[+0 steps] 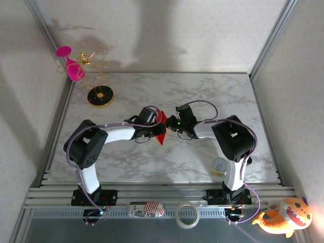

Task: Fold a paper plane with a square sheet of paper (pick it up from the middle)
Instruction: Turn over a paper plane at the center of the table, then move the paper plane to the top-center of the table.

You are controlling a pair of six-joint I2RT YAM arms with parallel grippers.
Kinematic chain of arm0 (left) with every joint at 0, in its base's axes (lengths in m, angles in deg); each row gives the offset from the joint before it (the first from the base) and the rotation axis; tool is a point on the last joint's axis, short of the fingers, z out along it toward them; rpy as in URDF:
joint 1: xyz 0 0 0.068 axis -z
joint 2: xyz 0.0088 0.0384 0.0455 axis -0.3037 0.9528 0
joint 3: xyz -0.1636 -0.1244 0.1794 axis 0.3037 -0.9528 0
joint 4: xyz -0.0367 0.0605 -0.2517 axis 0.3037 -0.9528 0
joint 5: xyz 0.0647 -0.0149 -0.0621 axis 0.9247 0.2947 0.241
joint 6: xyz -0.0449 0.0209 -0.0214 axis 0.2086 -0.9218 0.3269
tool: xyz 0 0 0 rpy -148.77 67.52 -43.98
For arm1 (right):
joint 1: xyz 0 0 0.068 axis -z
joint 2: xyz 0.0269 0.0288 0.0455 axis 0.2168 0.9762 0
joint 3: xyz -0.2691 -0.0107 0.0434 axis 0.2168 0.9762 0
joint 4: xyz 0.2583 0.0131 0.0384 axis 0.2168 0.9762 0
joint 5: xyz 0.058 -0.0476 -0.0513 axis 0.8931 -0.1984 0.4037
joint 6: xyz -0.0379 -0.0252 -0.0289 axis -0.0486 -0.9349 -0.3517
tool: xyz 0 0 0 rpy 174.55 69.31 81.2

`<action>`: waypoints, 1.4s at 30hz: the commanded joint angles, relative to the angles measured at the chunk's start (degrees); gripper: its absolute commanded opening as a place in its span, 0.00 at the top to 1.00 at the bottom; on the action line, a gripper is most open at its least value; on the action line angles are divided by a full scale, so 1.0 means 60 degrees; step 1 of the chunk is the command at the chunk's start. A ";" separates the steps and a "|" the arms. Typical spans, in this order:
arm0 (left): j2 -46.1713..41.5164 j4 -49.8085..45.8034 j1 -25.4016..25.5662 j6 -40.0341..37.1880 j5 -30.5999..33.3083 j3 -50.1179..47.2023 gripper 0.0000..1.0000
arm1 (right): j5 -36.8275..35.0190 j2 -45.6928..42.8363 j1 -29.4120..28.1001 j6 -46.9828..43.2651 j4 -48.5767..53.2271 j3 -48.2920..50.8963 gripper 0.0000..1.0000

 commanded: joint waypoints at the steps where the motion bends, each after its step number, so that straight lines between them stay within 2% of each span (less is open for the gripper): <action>1: 0.0175 -0.0536 0.0122 -0.0329 0.0442 0.0315 0.59 | 0.0108 -0.0096 0.0068 -0.0025 -0.0040 -0.0246 0.94; 7: 0.0167 -0.0830 0.0192 -0.0391 0.0911 0.0517 0.61 | 0.0110 -0.0092 0.0068 -0.0028 0.0019 -0.0275 0.94; 22: 0.0239 -0.0933 0.0213 -0.0164 0.1385 0.0671 0.81 | 0.0094 -0.0135 0.0061 -0.0061 0.0078 -0.0261 0.91; 28: 0.0162 -0.1154 0.0198 -0.0308 0.1685 0.0809 0.86 | -0.0489 -0.0544 0.0083 -0.0032 0.0364 -0.0116 0.72; 34: -0.0076 -0.2058 0.0103 -0.0994 0.2271 0.1101 0.97 | -0.2255 -0.1623 0.0123 -0.0256 0.1171 0.0297 0.51; 42: -0.0108 -0.3863 -0.0051 -0.2348 0.3081 0.1722 0.96 | -0.4097 -0.2797 0.0140 -0.0530 0.1804 0.0846 0.32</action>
